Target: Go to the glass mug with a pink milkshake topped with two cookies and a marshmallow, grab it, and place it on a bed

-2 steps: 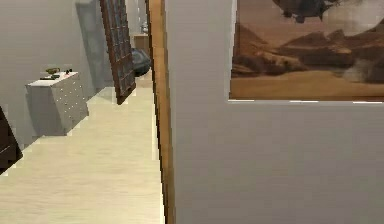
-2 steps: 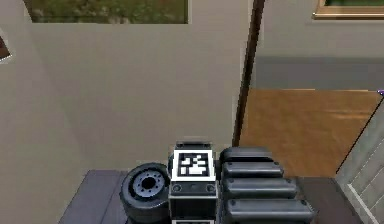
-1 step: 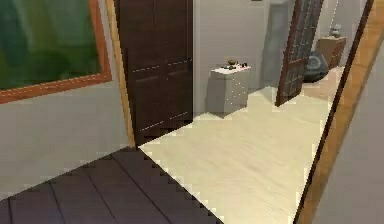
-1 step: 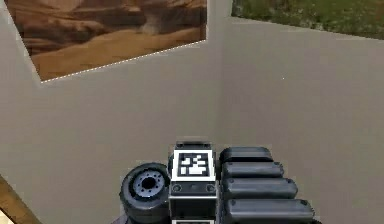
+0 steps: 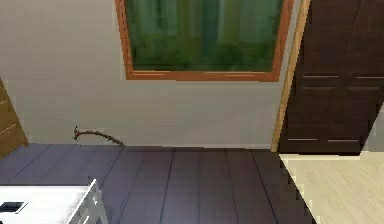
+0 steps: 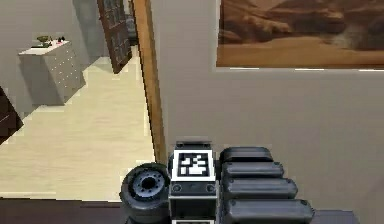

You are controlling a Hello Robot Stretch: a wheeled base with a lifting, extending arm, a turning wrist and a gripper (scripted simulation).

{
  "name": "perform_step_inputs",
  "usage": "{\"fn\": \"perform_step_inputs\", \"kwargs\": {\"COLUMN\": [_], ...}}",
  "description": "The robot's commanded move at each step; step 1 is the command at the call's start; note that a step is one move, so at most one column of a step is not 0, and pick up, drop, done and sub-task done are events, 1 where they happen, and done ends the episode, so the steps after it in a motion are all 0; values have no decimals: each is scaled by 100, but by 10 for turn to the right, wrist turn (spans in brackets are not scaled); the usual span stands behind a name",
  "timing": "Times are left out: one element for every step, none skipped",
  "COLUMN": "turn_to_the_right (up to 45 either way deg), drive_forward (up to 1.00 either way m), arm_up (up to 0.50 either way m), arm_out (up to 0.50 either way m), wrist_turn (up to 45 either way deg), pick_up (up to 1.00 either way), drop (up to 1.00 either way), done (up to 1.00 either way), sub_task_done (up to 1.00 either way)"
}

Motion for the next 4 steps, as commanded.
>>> {"fn": "perform_step_inputs", "kwargs": {"turn_to_the_right": [-30,0,-90,0], "drive_forward": [0,100,0,30], "arm_up": [0,0,0,0], "arm_out": [0,0,0,0], "wrist_turn": [0,0,0,0], "pick_up": [0,0,0,0], "drop": [0,0,0,0], "done": [0,0,0,0], "sub_task_done": [0,0,0,0]}}
